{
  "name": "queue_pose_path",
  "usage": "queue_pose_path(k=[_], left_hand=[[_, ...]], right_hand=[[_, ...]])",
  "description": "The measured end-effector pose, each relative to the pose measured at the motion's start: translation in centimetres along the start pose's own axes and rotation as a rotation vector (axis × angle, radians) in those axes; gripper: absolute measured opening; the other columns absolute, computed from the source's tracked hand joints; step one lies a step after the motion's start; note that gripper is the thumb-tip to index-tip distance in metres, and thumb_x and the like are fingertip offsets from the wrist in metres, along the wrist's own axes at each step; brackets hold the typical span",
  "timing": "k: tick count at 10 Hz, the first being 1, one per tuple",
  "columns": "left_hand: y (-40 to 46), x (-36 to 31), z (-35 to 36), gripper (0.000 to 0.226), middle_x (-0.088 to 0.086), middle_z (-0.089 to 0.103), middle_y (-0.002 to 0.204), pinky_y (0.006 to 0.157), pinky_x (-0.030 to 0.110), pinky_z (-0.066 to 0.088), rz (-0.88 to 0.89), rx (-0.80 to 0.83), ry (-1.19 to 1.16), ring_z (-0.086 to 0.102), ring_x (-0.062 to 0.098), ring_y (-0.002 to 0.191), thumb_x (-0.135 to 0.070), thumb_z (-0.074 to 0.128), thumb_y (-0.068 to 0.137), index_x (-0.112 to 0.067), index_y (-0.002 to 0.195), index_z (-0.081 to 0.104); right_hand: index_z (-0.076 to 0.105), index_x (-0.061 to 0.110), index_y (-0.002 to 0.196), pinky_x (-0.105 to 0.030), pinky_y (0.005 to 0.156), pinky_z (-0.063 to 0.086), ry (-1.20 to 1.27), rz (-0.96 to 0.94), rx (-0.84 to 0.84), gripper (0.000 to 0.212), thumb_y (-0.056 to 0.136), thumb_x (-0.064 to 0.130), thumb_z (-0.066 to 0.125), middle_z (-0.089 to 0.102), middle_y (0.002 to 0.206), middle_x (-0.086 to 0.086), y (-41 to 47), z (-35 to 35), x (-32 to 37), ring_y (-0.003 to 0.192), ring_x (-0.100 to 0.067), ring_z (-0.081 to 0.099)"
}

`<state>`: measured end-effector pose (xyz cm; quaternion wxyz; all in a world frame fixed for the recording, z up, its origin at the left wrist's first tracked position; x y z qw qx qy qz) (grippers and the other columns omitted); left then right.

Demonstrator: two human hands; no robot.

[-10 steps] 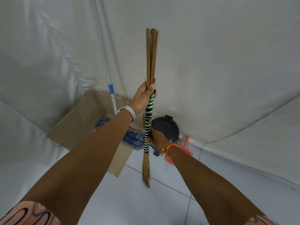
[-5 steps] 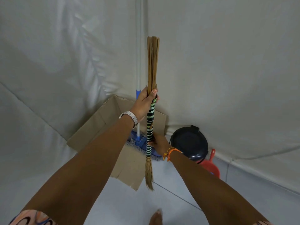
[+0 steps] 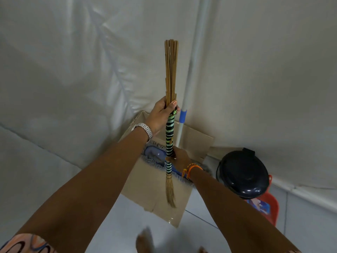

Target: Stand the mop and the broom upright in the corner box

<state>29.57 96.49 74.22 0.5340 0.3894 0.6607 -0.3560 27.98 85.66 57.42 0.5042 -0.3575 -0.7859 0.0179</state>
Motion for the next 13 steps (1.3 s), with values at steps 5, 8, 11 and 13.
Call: queue_pose_path(k=[5, 8, 11, 13], left_hand=[[13.6, 15.9, -12.2, 0.009, 0.003, 0.063, 0.093, 0.1, 0.046, 0.049, -0.012, 0.097, 0.099, 0.059, 0.02, 0.094, -0.015, 0.044, 0.108, -0.013, 0.109, 0.053], [21.5, 28.3, -19.2, 0.02, -0.002, 0.064, 0.103, 0.096, 0.029, 0.046, -0.04, 0.094, 0.149, 0.06, 0.01, 0.099, -0.015, 0.043, 0.109, -0.004, 0.12, 0.055], [22.5, 33.6, -21.9, 0.034, 0.011, 0.06, 0.141, 0.111, 0.033, 0.047, -0.119, -0.32, 0.037, 0.06, 0.021, 0.128, -0.013, 0.051, 0.105, -0.007, 0.138, 0.051], [19.4, 34.0, -21.7, 0.029, 0.012, 0.067, 0.133, 0.088, 0.011, 0.047, -0.16, -0.546, 0.063, 0.061, 0.01, 0.112, -0.009, 0.05, 0.104, -0.006, 0.132, 0.057]], right_hand=[[0.058, 0.002, 0.12, -0.04, 0.093, 0.048, 0.049, 0.161, -0.108, 0.033, 0.087, 0.005, 0.056, 0.066, 0.119, -0.019, 23.5, 10.2, -0.2, 0.111, -0.033, 0.06], [0.052, 0.01, 0.132, -0.037, 0.092, 0.047, -0.041, 0.206, -0.143, 0.043, 0.09, 0.011, 0.058, 0.064, 0.126, -0.017, 38.6, 15.9, -3.3, 0.116, -0.035, 0.059], [0.04, 0.004, 0.135, -0.041, 0.095, 0.046, -0.018, 0.271, -0.17, 0.05, 0.09, 0.012, 0.06, 0.059, 0.13, -0.02, 44.2, 17.1, -5.3, 0.119, -0.039, 0.056], [0.018, 0.009, 0.152, -0.042, 0.103, 0.046, 0.022, 0.333, -0.15, 0.074, 0.091, 0.011, 0.059, 0.049, 0.143, -0.021, 41.1, 16.0, -7.2, 0.126, -0.038, 0.053]])
Point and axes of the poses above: each hand's wrist, its own y-axis towards the middle knuckle, its own z-axis out of the palm, x = y × z, the point moved 7 cm from there along y, towards the middle knuckle
